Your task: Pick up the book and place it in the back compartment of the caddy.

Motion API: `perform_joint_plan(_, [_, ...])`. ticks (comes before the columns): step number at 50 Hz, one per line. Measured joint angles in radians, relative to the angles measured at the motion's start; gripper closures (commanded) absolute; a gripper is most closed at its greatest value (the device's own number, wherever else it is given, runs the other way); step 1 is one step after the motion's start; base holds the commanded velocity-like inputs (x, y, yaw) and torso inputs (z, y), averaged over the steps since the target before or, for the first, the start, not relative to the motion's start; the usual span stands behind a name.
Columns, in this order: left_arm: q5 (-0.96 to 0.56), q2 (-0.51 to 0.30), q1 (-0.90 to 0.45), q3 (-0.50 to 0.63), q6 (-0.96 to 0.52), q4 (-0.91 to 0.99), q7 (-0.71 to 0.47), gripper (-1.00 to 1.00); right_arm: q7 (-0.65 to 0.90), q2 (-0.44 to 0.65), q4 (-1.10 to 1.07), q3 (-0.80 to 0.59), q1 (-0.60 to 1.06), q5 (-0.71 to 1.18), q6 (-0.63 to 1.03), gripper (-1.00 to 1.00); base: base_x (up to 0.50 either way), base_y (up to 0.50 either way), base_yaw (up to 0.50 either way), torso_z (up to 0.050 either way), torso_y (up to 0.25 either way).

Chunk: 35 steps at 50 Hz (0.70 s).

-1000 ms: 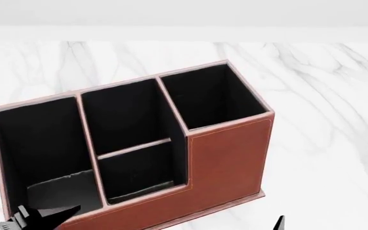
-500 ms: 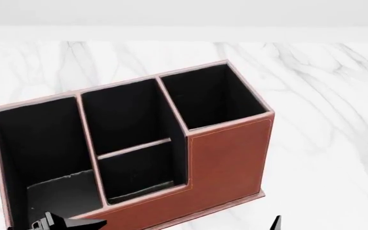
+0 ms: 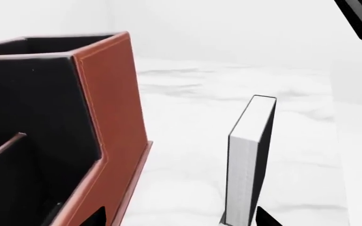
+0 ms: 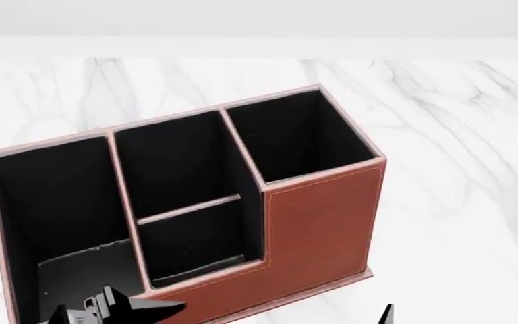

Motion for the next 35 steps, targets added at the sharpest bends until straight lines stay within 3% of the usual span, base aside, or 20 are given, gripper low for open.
perform_joint_plan(35, [0.04, 0.119, -0.09, 0.072, 0.01, -0.142, 0.054, -1.0, 0.006, 0.009, 0.008, -0.011, 0.007, 0.005, -0.002, -1.0, 0.0, 0.0, 0.0, 0.0, 0.0])
